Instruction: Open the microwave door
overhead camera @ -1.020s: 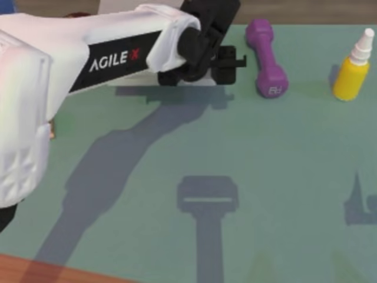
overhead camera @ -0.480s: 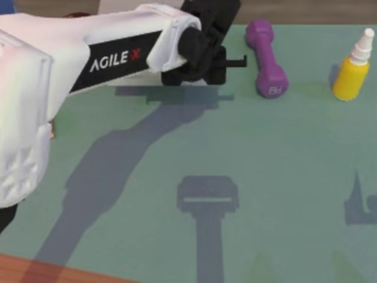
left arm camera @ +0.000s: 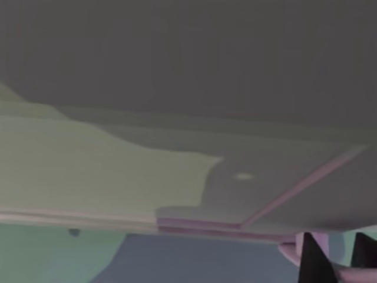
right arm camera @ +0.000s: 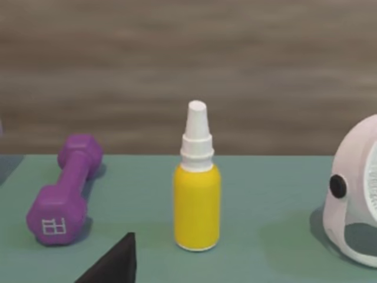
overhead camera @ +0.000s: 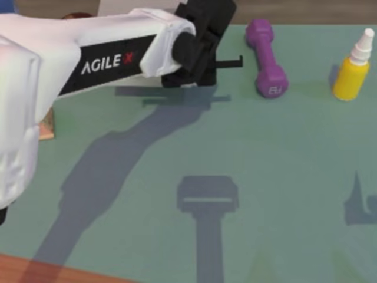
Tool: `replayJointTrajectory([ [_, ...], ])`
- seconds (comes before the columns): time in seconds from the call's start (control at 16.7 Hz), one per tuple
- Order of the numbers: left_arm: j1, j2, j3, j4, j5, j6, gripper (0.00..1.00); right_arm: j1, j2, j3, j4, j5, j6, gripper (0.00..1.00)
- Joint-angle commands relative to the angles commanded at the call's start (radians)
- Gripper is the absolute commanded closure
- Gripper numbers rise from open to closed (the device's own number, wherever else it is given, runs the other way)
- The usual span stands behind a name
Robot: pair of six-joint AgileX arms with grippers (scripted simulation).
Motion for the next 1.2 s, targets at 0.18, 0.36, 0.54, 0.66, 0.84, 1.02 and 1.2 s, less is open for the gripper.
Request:
replayJointTrajectory([
  [0.18,0.000,-0.012,-0.024,0.011,-0.008,-0.006,1.00,0.000,0.000,0.000,0.000,0.000,0.000,0.00],
  [0.36,0.000,-0.012,-0.024,0.011,-0.008,-0.006,1.00,0.000,0.000,0.000,0.000,0.000,0.000,0.00],
  [0.54,0.000,-0.012,-0.024,0.011,-0.008,-0.006,1.00,0.000,0.000,0.000,0.000,0.000,0.000,0.00],
  [0.66,0.000,-0.012,-0.024,0.011,-0.008,-0.006,1.00,0.000,0.000,0.000,0.000,0.000,0.000,0.00],
  [0.84,0.000,-0.012,-0.024,0.011,-0.008,-0.006,1.00,0.000,0.000,0.000,0.000,0.000,0.000,0.00],
  [1.02,0.000,-0.012,-0.024,0.011,-0.008,-0.006,1.00,0.000,0.000,0.000,0.000,0.000,0.000,0.00],
  [1.2,0.000,-0.012,-0.024,0.011,-0.008,-0.006,1.00,0.000,0.000,0.000,0.000,0.000,0.000,0.00],
])
